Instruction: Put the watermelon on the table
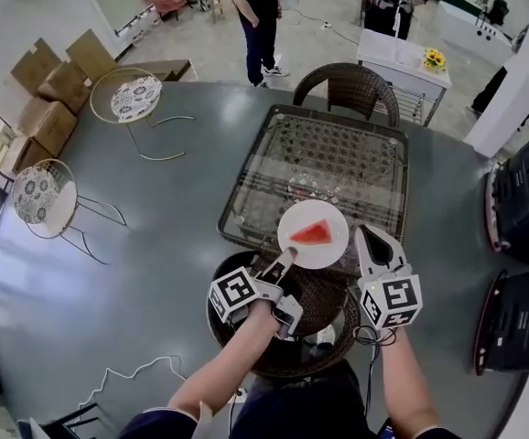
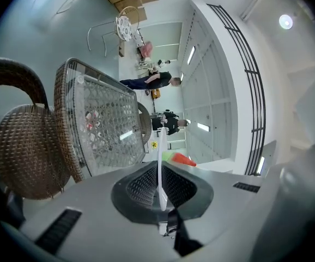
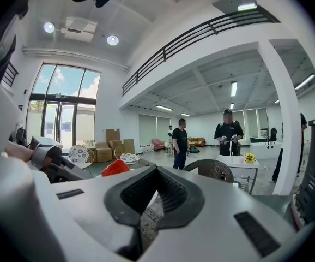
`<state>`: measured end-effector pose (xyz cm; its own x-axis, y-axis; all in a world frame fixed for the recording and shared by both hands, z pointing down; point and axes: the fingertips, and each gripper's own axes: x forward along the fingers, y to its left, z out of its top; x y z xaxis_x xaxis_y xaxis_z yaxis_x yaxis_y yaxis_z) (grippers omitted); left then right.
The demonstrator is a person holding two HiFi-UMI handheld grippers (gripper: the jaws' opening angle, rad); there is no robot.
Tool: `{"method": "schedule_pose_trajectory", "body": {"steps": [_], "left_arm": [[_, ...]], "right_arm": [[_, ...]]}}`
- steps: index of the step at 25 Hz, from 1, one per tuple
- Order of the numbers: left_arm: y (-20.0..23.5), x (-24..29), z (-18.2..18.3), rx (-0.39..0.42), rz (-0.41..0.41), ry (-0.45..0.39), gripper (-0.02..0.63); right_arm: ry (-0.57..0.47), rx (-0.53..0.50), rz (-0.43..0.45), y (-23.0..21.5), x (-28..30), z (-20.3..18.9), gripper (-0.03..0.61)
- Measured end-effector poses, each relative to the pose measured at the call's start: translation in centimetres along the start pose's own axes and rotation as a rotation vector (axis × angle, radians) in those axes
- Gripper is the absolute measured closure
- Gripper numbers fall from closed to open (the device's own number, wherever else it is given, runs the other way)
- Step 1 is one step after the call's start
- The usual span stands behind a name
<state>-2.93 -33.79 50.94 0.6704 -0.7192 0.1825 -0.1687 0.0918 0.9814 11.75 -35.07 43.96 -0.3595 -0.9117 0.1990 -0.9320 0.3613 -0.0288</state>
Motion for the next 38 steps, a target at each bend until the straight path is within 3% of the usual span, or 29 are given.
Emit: {"method": "schedule_pose_trajectory", "body": {"steps": [14, 38], "left_arm": [[3.8, 7.7, 0.2, -0.011, 0.036, -0.022, 0.600], [14.9, 17.9, 3.7, -0.032, 0.115, -0.047, 0.600]], "right_arm": [[0.043, 0.019, 0.033, -6.0, 3.0, -3.2, 0.577], [0.149, 0.036, 0.024, -9.5, 6.8, -9.1, 0.577]]}}
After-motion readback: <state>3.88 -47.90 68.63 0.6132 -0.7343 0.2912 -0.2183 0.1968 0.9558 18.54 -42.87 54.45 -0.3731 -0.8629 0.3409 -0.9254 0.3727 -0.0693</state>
